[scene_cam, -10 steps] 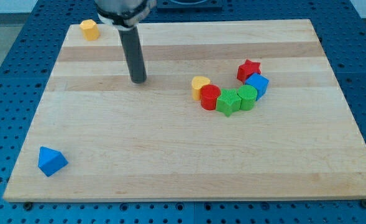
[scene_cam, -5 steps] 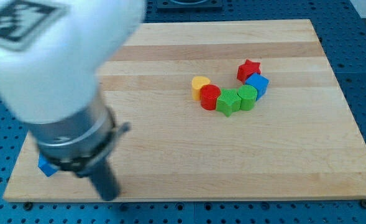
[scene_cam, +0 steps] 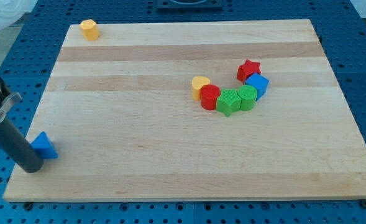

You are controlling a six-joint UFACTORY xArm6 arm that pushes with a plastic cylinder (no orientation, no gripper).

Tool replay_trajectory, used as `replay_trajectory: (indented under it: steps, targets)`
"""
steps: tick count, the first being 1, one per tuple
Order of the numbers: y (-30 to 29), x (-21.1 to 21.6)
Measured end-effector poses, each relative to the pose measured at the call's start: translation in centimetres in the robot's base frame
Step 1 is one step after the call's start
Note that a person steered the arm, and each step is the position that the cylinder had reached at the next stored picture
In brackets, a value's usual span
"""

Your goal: Push blue triangle towards up

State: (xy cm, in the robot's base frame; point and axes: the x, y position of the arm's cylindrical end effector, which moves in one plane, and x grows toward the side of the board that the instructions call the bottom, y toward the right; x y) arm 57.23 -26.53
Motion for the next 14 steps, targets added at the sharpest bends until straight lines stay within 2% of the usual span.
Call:
replay_trajectory:
  steps: [12,14]
  targets:
    - [-0.8,1.0]
    - [-2.6,1.0]
